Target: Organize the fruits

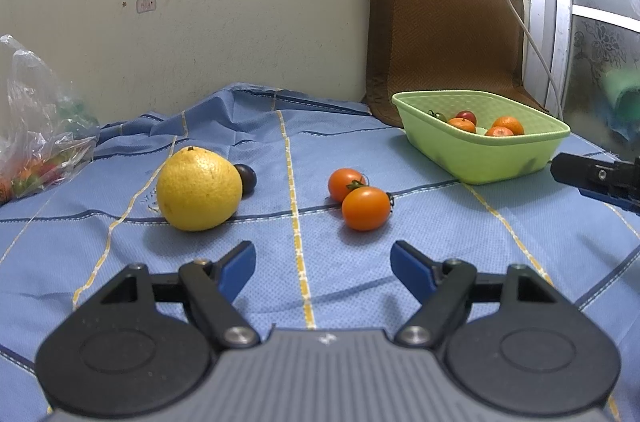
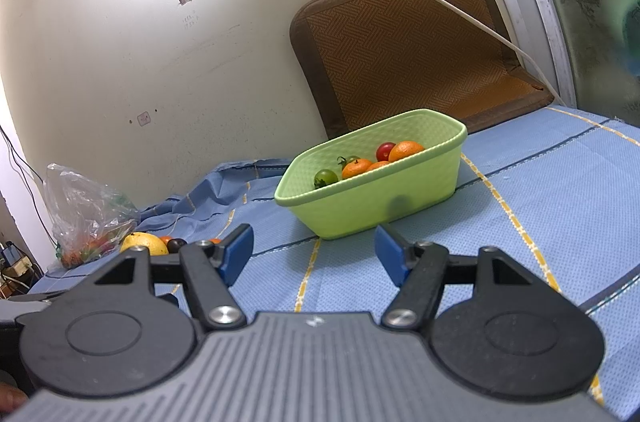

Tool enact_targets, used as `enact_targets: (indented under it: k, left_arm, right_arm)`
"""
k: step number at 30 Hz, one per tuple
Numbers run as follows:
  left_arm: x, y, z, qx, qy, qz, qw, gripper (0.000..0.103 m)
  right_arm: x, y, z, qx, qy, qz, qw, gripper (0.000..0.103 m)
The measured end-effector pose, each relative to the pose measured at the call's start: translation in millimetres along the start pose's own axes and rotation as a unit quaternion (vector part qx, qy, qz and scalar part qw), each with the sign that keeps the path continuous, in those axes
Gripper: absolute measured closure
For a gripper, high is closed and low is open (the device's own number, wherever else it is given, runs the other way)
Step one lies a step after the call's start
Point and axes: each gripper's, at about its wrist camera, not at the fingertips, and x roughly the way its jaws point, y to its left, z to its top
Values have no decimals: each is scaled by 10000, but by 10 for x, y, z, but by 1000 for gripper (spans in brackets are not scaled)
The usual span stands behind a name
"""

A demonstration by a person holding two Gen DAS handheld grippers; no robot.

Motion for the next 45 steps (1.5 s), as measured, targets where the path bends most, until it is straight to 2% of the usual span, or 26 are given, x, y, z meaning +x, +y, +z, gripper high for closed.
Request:
enact_targets:
  k: [21, 33, 36, 40, 45]
  left_arm:
    - [-18, 32, -11, -116, -53, -95, 9999, 26]
    - [-42, 117, -2, -343, -106, -320, 9988, 26]
    - [-74, 275, 15, -680, -126, -600, 9958, 26]
    - [-158, 759, 100, -1387, -252, -777, 9870, 26]
    - [-116, 1378, 289, -2104, -286, -812, 9738, 25]
  right_arm:
    - [-16, -3, 8, -12, 12, 9, 10000, 33]
    - [56, 83, 28, -237, 197, -100, 9995, 34]
    - [100, 165, 30, -448, 306, -85, 9985, 34]
    - [181, 385, 62, -882, 507, 369, 9941, 34]
    - [487, 940, 65, -1939, 868, 1093, 9710, 34]
